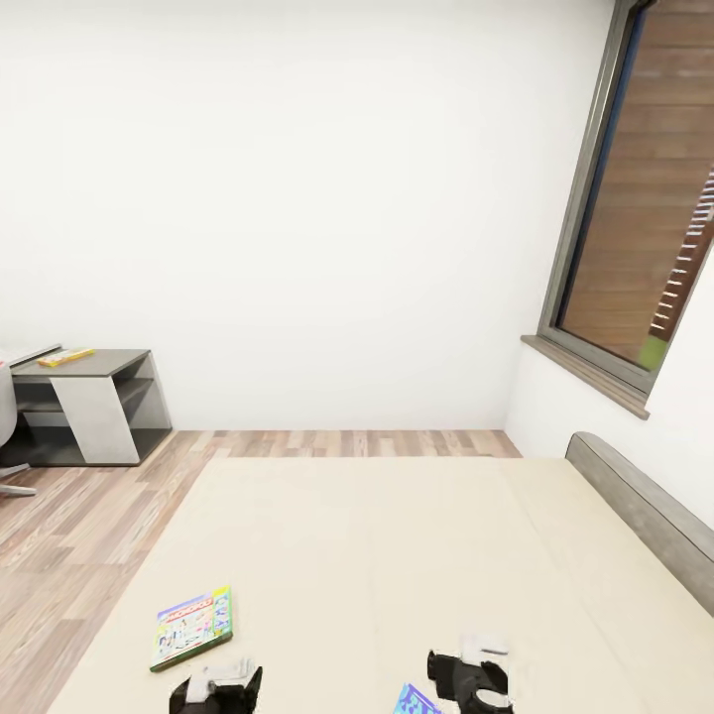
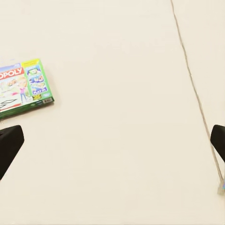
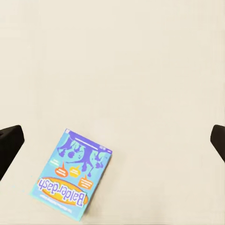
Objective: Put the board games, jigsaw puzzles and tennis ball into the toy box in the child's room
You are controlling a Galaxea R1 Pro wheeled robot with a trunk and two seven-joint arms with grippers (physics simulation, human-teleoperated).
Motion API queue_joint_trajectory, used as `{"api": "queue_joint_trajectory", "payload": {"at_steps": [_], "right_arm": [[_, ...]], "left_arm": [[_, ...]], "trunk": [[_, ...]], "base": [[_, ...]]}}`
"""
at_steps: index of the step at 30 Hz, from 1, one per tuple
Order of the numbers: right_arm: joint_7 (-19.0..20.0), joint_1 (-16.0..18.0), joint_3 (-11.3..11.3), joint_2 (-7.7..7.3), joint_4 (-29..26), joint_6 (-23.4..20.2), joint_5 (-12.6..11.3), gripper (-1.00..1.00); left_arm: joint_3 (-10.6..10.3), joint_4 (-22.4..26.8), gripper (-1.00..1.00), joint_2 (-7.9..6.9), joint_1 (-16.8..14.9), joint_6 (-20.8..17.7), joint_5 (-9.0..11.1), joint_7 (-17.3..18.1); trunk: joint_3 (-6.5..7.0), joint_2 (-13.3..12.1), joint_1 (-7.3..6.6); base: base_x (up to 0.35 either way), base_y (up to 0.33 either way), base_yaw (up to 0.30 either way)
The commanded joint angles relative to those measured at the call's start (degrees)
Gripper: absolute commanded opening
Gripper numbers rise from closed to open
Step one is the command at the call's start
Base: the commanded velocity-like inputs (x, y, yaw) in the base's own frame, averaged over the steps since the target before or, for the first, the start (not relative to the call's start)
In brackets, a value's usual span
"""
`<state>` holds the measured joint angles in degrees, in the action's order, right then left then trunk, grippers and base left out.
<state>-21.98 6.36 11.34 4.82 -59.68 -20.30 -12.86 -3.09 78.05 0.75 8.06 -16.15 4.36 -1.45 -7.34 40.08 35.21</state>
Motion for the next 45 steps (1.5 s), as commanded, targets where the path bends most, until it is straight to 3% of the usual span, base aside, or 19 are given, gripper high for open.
{"api": "queue_joint_trajectory", "payload": {"at_steps": [1, 7, 11, 16, 23, 30, 39, 45], "right_arm": [[-0.5, 2.4, 0.0, 0.34, 1.1, -2.6, -0.9, 1.0], [-0.8, 12.4, -0.7, 1.39, 11.3, -6.8, -1.7, 1.0], [-0.9, 17.8, -1.2, 2.28, 19.7, -7.3, -1.9, 1.0], [-1.0, 21.7, -2.6, 2.78, 26.3, -7.5, -1.9, 1.0], [-1.0, 23.4, -3.3, 2.84, 29.0, -8.1, -1.9, 1.0], [-0.9, 26.1, -3.5, 3.02, 35.8, -8.1, -1.8, 1.0], [-0.7, 27.6, -3.5, 3.09, 39.4, -8.3, -1.9, 1.0], [-0.4, 27.7, -3.5, 3.15, 39.8, -9.4, -1.8, 1.0]], "left_arm": [[0.7, 0.2, 1.0, -0.06, -2.4, -3.7, 0.5, -0.1], [4.2, 0.0, 1.0, -0.2, -11.0, -16.2, 0.6, 0.2], [4.9, -0.1, 1.0, -0.27, -14.5, -21.0, 0.6, 0.1], [5.2, -2.4, 1.0, -0.08, -16.7, -23.0, 0.5, -0.2], [5.3, -7.2, 1.0, 0.1, -20.2, -23.8, 0.6, -0.3], [5.3, -12.9, 1.0, 0.07, -23.4, -23.9, 0.5, -0.3], [5.3, -14.2, 1.0, 0.13, -24.2, -25.1, 0.7, -0.1], [5.3, -12.6, 1.0, 0.08, -24.3, -30.9, 0.8, 0.0]], "trunk": [[-0.09, 0.1, 0.02], [-0.09, 0.1, 0.02], [-0.09, 0.1, 0.02], [-0.09, 0.1, 0.02], [-0.09, 0.1, 0.02], [-0.09, 0.1, 0.02], [-0.09, 0.1, 0.02], [-0.09, 0.1, 0.02]], "base": [[0.0, 0.0, 0.0], [0.0, 0.0, 0.0], [0.0, 0.0, 0.0], [0.0, 0.0, 0.0], [0.0, 0.0, 0.0], [0.0, 0.0, 0.0], [0.0, 0.0, 0.0], [0.0, 0.0, 0.0]]}}
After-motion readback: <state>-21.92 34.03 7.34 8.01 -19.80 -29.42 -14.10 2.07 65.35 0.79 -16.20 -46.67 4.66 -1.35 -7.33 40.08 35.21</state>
